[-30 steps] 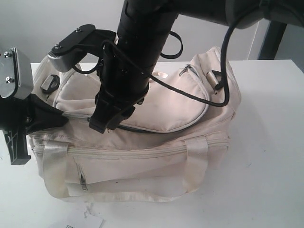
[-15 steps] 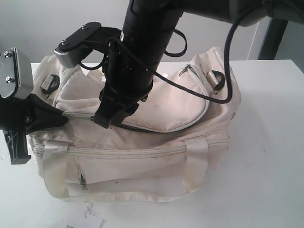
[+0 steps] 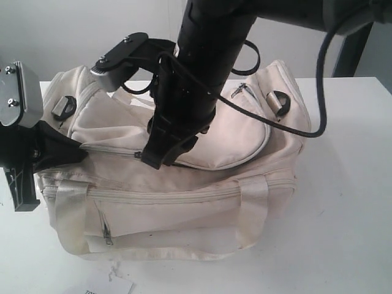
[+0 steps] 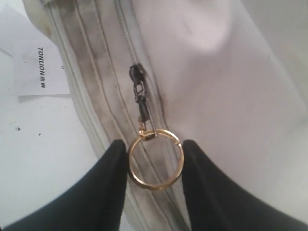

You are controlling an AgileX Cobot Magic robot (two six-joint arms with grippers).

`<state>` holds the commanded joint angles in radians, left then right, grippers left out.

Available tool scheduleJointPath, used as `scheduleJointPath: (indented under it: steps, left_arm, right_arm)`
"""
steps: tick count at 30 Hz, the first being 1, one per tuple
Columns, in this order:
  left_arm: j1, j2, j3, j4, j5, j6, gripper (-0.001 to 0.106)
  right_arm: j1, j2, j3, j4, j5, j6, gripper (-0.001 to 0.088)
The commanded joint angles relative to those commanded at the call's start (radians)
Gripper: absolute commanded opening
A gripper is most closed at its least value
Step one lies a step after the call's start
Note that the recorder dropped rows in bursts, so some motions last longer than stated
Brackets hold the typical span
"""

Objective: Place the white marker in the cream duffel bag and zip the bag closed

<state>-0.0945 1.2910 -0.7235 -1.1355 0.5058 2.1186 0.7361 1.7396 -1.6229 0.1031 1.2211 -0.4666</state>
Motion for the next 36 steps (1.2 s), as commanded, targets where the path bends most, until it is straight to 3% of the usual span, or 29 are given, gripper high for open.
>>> scheduleJointPath:
  steps: [10, 14, 18, 36]
  left_arm:
    - [0.0, 0.0, 0.0, 0.0, 0.0, -0.002, 0.0]
    - [0.0, 0.0, 0.0, 0.0, 0.0, -0.002, 0.0]
    - [0.0, 0.0, 0.0, -0.006, 0.002, -0.002, 0.0]
    - [0.0, 0.0, 0.0, -0.006, 0.002, -0.002, 0.0]
  right_arm:
    - [0.0, -0.004, 0.025, -0.012, 0.0, 0.004, 0.0]
    - [-0.003, -0.023, 0.025, -0.072, 0.0, 0.009, 0.0]
    - [-0.051, -0.05, 0.025, -0.069, 0.0, 0.021, 0.0]
    - [-0.12, -0.065, 0.026, -0.063, 0.0, 0.021, 0.0]
